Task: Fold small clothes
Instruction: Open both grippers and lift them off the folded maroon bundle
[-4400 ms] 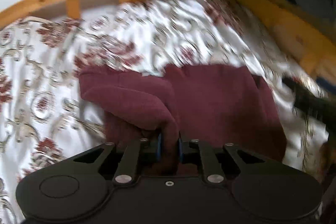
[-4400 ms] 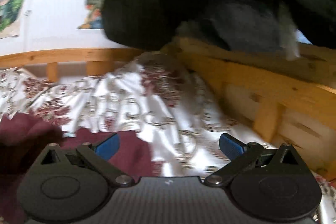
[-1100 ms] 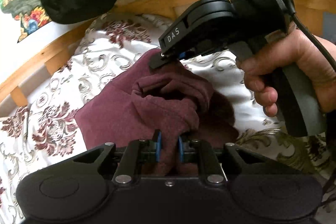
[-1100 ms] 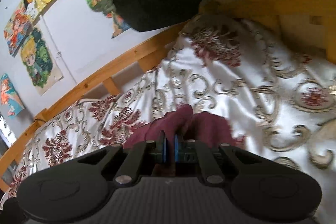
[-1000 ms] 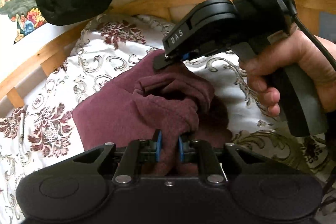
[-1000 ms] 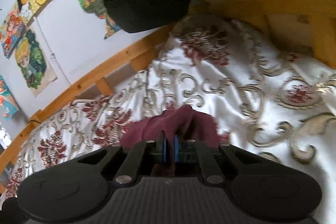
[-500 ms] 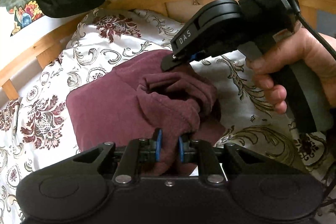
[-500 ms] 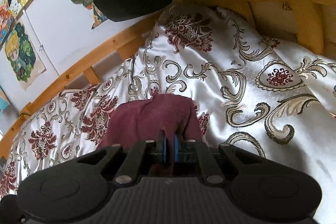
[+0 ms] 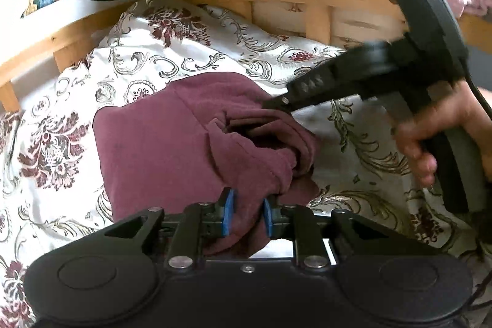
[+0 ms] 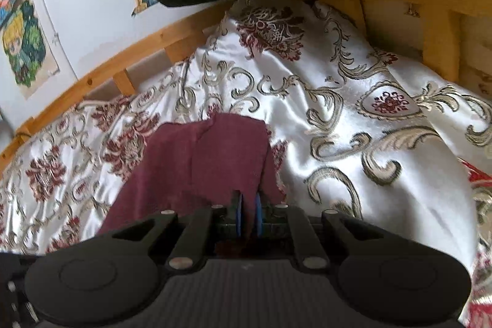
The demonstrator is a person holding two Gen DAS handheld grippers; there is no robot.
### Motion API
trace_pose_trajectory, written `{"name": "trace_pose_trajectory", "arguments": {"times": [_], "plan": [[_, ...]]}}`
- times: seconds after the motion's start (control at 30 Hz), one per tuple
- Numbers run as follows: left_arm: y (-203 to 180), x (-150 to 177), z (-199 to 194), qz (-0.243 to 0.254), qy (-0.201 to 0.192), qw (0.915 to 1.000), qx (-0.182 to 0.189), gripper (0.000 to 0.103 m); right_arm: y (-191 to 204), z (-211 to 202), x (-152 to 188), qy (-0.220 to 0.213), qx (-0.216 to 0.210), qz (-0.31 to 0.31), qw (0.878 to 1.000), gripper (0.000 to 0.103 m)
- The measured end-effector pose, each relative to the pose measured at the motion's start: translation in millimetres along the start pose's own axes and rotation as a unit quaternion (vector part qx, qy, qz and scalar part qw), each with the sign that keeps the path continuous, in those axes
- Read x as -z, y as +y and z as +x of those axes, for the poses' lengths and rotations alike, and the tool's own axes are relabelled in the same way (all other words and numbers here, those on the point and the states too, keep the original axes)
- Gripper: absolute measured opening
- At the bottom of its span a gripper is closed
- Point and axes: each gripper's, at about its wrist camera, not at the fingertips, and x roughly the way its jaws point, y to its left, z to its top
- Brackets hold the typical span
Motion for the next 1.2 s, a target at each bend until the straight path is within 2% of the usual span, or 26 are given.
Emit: {"name": "trace_pose_trajectory", "arguments": {"times": [0.13,0.2,0.23,0.27,0.3,0.37,0.47,0.5,0.57,0.63,0.73,0.83,0.87,0.9,0.93,0.97,1.0,1.03,1.1,1.17,1.2], "plan": [[2,3,-8,-0.011,-0.005,0.9999,0.008,0.025,3,-19,10,0.002,0.016,-0.017,1.0,0.031],[5,3,-16,-0.019,-0.01,0.9995,0.023,0.038,4,-32,14,-0.005,0.026,-0.028,0.999,0.039],[6,4,-20,-0.024,-0.013,0.9992,0.03,0.042,5,-38,16,-0.013,0.03,-0.033,0.999,0.047],[7,4,-26,-0.029,-0.017,0.9989,0.034,0.052,5,-44,16,-0.021,0.032,-0.035,0.999,0.059],[9,5,-32,-0.037,-0.023,0.9984,0.035,0.064,6,-48,16,-0.031,0.032,-0.037,0.998,0.064],[14,7,-43,-0.056,-0.037,0.9971,0.034,0.08,9,-52,13,-0.053,0.026,-0.04,0.997,0.076],[26,9,-55,-0.092,-0.049,0.9945,0.001,0.097,17,-51,12,-0.077,0.014,-0.055,0.995,0.093],[31,9,-57,-0.106,-0.051,0.993,-0.013,0.101,22,-48,13,-0.085,0.014,-0.07,0.994,0.095],[45,13,-59,-0.144,-0.058,0.9869,-0.045,0.102,33,-40,17,-0.091,0.022,-0.104,0.99,0.101],[60,21,-57,-0.198,-0.055,0.9746,-0.088,0.102,44,-31,24,-0.095,0.043,-0.14,0.985,0.101],[85,29,-46,-0.279,-0.021,0.9513,-0.13,0.102,54,-21,30,-0.101,0.051,-0.17,0.979,0.098],[105,37,-33,-0.348,0.01,0.9289,-0.126,0.102,64,-16,33,-0.095,0.047,-0.203,0.973,0.083],[108,39,-30,-0.361,0.017,0.9245,-0.121,0.102,67,-14,34,-0.092,0.049,-0.216,0.971,0.072],[109,39,-28,-0.367,0.022,0.9225,-0.116,0.102,70,-13,36,-0.086,0.052,-0.23,0.968,0.063],[110,40,-25,-0.37,0.025,0.9222,-0.111,0.102,71,-11,37,-0.079,0.054,-0.236,0.967,0.038],[108,41,-24,-0.368,0.025,0.9231,-0.107,0.102,72,-10,38,-0.066,0.059,-0.241,0.967,0.022],[107,41,-23,-0.364,0.024,0.925,-0.105,0.102,72,-9,39,-0.056,0.059,-0.24,0.967,0.02],[104,41,-23,-0.359,0.024,0.9271,-0.105,0.102,71,-11,40,-0.048,0.053,-0.238,0.969,0.011],[102,43,-24,-0.349,0.025,0.931,-0.106,0.102,71,-16,42,-0.03,0.048,-0.247,0.967,0.007],[101,43,-23,-0.343,0.027,0.9329,-0.106,0.102,78,-24,46,-0.02,0.066,-0.3,0.951,0.007],[101,44,-23,-0.34,0.029,0.9338,-0.106,0.102,82,-30,49,-0.016,0.078,-0.338,0.938,0.007]]}}
